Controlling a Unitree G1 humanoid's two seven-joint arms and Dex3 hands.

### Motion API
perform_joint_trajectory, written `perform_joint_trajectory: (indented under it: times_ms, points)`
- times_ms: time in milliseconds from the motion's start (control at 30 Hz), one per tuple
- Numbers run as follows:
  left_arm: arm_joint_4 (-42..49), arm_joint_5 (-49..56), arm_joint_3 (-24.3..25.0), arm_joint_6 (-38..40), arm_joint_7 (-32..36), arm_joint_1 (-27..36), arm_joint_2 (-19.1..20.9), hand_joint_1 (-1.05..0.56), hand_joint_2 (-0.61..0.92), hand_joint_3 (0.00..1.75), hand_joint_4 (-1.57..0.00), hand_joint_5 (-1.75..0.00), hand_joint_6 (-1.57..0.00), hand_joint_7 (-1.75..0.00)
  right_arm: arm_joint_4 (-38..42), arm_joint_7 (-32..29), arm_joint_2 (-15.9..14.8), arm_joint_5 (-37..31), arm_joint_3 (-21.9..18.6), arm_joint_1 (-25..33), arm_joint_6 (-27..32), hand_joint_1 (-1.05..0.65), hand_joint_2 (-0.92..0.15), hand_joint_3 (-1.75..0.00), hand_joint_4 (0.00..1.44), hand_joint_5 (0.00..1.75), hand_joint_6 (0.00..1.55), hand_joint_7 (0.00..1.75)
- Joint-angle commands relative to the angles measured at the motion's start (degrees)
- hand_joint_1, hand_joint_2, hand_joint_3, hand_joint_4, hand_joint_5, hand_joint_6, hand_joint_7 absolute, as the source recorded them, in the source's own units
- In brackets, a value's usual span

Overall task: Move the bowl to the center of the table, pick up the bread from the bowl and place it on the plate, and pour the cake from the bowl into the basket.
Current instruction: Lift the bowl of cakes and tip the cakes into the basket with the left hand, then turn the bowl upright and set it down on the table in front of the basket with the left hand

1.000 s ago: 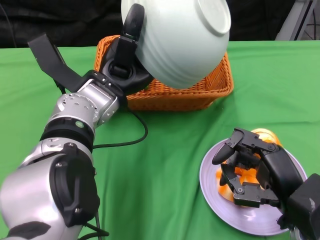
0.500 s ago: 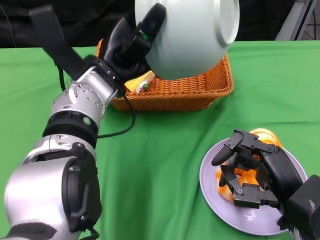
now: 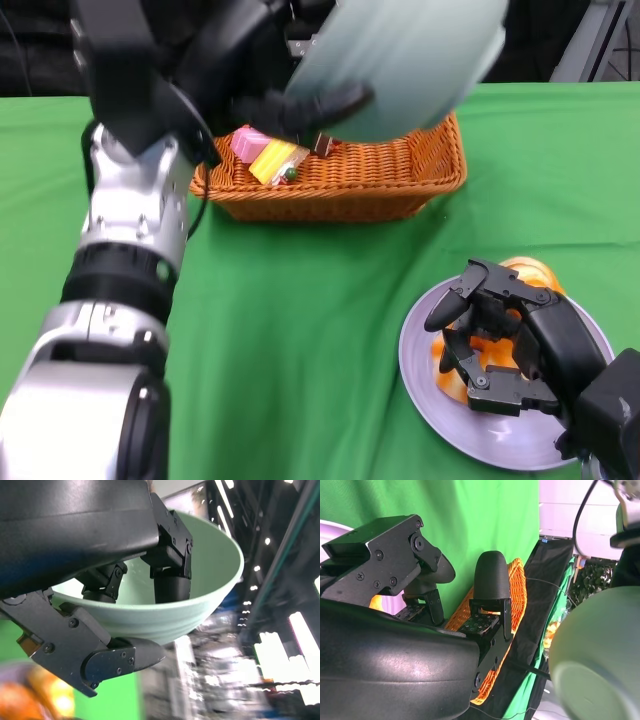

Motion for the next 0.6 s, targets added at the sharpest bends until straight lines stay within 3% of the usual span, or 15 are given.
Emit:
perform_joint_trajectory:
  times_ms: [33,167,300,433,600]
  points:
    - [-1.98,7.20,-3.19,-12.71,5.80,3.30,3.52,-0.26,0.66,0.94,-0.83,-1.75,-0.71,-1.52,0.04,0.19,-0.48,1.13,-0.64,-0.04,-0.35,0.13,-0.64,-1.06,0.70,1.58,0.61,1.43]
    - [-0.43,12.29,-5.27,-23.66,10.51,5.62,6.51,-0.19,0.67,0.94,-0.81,-1.75,-0.69,-1.52,-0.48,0.38,-0.63,1.40,-0.74,0.06,0.58,0.11,-0.63,-1.07,0.68,1.58,0.60,1.43]
    - [1.26,15.18,-6.46,-29.80,14.80,6.46,8.62,-0.17,0.64,0.99,-0.81,-1.75,-0.72,-1.48,-0.43,0.33,-0.71,1.35,-0.75,-0.02,0.43,0.10,-0.62,-1.07,0.68,1.59,0.60,1.42]
    - [3.41,20.86,-7.29,-37.79,21.33,7.47,11.96,-0.15,0.59,1.02,-0.80,-1.71,-0.76,-1.31,0.11,0.22,-0.90,0.91,-0.81,-0.28,-0.36,0.10,-0.60,-1.09,0.70,1.59,0.62,1.42]
    - [5.77,28.91,-7.87,-44.91,30.43,8.69,15.79,-0.11,0.60,0.94,-0.76,-1.73,-0.73,-1.38,0.09,-0.05,-1.05,0.48,-0.86,-0.35,-0.27,0.10,-0.59,-1.11,0.73,1.57,0.63,1.39]
